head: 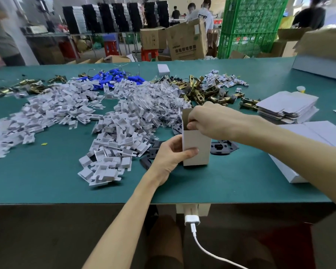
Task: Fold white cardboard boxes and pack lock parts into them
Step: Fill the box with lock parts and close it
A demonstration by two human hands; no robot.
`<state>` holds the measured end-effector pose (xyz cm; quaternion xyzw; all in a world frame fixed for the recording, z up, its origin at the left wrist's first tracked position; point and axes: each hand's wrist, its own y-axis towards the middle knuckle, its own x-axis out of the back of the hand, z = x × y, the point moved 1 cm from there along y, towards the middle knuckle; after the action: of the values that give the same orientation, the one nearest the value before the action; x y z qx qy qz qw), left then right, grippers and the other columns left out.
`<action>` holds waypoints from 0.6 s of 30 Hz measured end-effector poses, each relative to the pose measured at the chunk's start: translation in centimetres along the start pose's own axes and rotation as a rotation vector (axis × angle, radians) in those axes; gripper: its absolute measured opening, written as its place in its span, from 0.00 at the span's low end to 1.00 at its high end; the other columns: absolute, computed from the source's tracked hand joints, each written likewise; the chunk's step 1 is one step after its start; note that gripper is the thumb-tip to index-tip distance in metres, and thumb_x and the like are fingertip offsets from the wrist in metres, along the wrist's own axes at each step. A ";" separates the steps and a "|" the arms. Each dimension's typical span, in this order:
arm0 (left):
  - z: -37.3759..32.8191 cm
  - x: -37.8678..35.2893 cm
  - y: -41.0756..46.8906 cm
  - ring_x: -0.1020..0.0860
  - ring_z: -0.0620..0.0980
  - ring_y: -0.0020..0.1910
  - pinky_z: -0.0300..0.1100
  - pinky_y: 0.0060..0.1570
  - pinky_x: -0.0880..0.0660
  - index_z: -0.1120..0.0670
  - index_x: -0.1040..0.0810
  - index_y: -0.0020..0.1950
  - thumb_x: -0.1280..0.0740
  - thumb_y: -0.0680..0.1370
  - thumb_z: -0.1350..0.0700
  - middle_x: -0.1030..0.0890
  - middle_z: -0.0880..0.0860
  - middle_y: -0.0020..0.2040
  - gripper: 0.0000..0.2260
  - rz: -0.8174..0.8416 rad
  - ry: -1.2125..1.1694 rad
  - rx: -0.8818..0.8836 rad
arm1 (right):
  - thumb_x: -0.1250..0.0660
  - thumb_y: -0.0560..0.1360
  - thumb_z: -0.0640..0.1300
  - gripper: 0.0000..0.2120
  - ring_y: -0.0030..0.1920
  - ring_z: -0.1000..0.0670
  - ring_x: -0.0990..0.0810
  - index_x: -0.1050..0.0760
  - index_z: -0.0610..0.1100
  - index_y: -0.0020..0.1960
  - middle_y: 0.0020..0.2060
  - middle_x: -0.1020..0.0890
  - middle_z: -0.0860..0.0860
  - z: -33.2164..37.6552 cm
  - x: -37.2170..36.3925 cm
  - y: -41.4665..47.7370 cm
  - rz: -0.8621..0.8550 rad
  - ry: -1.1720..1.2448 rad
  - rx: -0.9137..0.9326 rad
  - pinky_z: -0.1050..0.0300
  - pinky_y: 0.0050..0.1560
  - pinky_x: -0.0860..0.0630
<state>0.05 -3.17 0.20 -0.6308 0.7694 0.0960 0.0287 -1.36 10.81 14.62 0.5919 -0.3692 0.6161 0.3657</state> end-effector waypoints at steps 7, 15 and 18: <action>0.2 0.1 0.2 0.16 0.52 0.60 0.41 0.56 0.20 0.58 0.19 0.66 0.24 0.75 0.66 0.14 0.56 0.59 0.19 -0.006 0.004 0.006 | 0.39 0.85 0.47 0.15 0.35 0.44 0.23 0.30 0.41 0.42 0.36 0.26 0.46 0.1 -0.3 0.8 0.029 0.028 -0.053 0.55 0.36 0.30; 0.2 0.0 0.3 0.16 0.50 0.58 0.40 0.55 0.20 0.60 0.19 0.65 0.24 0.76 0.65 0.14 0.56 0.59 0.18 -0.037 0.028 0.014 | 0.42 0.84 0.43 0.14 0.34 0.43 0.23 0.34 0.43 0.39 0.37 0.25 0.45 0.6 -0.4 0.5 -0.051 0.049 -0.073 0.52 0.35 0.27; 0.4 0.0 0.3 0.15 0.49 0.57 0.38 0.54 0.20 0.59 0.19 0.64 0.24 0.77 0.64 0.13 0.54 0.58 0.16 -0.043 0.030 0.020 | 0.40 0.82 0.40 0.06 0.40 0.39 0.26 0.31 0.41 0.47 0.40 0.28 0.45 1.8 -0.2 0.4 -0.264 0.009 -0.050 0.50 0.38 0.31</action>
<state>-0.31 -3.04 -0.16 -0.6484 0.7569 0.0780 0.0253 -0.91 9.04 14.45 0.6234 -0.3016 0.5558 0.4599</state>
